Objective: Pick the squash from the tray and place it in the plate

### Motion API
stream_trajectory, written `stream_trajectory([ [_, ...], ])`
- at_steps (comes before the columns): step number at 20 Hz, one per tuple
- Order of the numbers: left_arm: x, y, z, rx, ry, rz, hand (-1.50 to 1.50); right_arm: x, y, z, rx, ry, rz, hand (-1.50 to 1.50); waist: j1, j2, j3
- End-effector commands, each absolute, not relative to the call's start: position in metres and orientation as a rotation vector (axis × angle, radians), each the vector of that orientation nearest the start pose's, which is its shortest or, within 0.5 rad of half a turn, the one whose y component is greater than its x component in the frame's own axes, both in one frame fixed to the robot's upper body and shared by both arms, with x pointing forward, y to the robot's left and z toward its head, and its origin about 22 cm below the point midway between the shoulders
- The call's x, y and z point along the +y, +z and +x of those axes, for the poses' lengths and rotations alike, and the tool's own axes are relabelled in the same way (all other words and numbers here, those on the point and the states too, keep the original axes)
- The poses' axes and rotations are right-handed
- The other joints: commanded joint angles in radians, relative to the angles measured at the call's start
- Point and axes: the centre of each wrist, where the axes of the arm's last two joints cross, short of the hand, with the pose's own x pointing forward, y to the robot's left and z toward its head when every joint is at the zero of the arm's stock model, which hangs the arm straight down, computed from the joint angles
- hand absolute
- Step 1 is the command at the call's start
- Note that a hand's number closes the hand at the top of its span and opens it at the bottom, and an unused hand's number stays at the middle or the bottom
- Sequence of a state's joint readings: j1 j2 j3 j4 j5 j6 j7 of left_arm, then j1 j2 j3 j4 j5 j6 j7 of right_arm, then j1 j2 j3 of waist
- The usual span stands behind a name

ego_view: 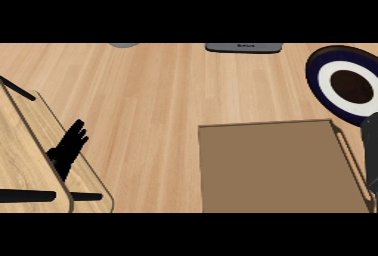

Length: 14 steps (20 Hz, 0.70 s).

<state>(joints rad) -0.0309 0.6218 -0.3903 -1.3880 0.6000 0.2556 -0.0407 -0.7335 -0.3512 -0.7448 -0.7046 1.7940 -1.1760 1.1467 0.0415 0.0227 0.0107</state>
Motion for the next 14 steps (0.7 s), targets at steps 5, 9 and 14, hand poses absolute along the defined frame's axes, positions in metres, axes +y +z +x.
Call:
stream_trajectory([
  [5, 0.265, -0.032, 0.228, -1.221, -0.032, -0.028, 0.0, -0.397, 0.041, 0.385, -0.671, -0.79, -1.761, -1.5, -0.007, 0.009, -0.001],
  [9, 0.269, -0.026, 0.236, -1.229, -0.039, -0.021, 0.0, -0.373, 0.034, 0.393, -0.847, -0.816, -1.773, -1.5, -0.012, 0.008, 0.0],
  [14, 0.271, -0.028, 0.231, -1.224, -0.025, -0.027, 0.0, -0.379, 0.055, 0.395, -1.032, -0.965, -1.848, -1.5, -0.022, 0.005, 0.001],
])
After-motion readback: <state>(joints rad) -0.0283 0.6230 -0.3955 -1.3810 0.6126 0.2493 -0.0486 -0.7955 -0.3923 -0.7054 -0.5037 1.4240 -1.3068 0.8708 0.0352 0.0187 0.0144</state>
